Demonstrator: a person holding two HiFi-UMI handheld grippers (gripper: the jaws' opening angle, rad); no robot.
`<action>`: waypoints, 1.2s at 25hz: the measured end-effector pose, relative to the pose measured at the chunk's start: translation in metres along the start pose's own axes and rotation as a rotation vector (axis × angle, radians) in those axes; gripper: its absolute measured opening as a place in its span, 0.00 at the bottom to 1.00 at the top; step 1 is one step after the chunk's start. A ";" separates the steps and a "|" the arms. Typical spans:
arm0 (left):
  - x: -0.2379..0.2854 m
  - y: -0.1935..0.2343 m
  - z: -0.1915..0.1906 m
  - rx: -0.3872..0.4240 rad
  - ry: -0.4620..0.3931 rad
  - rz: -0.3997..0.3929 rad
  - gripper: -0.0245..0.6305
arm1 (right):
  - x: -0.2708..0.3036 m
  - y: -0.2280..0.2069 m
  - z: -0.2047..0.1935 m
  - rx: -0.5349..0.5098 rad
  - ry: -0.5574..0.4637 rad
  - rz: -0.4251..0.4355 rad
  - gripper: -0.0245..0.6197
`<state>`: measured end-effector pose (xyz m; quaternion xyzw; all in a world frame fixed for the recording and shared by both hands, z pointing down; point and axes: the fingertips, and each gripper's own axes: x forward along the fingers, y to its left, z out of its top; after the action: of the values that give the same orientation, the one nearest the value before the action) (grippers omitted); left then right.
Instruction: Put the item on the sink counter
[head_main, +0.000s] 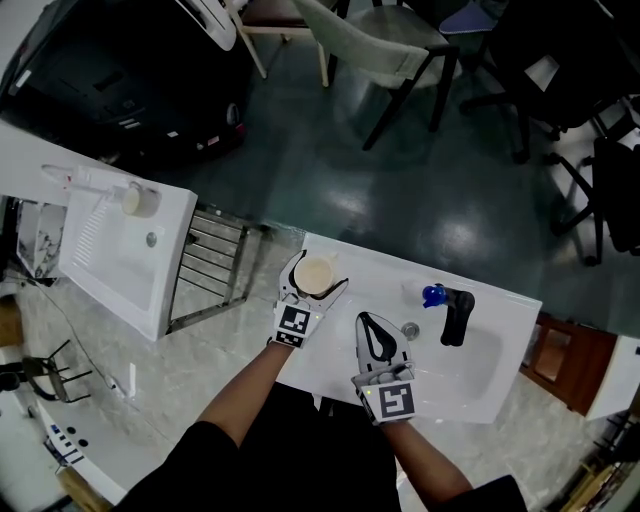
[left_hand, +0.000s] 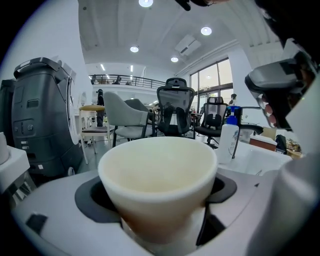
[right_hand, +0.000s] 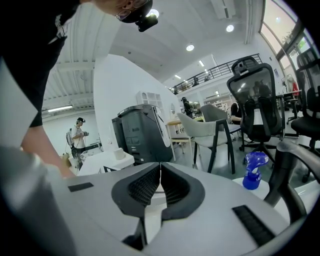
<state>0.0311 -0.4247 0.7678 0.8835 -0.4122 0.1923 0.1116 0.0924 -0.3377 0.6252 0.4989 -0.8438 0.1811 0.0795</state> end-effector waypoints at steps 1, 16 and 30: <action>0.000 -0.001 -0.001 0.009 0.010 -0.004 0.74 | 0.000 0.000 0.000 -0.004 -0.001 0.003 0.09; -0.011 -0.005 -0.007 0.032 0.027 0.003 0.74 | -0.020 -0.004 0.001 -0.035 -0.016 -0.021 0.09; -0.066 -0.006 -0.014 -0.026 0.005 0.079 0.74 | -0.045 0.022 -0.016 -0.087 0.019 -0.031 0.09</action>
<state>-0.0063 -0.3708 0.7520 0.8644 -0.4491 0.1934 0.1166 0.0944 -0.2851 0.6211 0.5060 -0.8423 0.1477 0.1122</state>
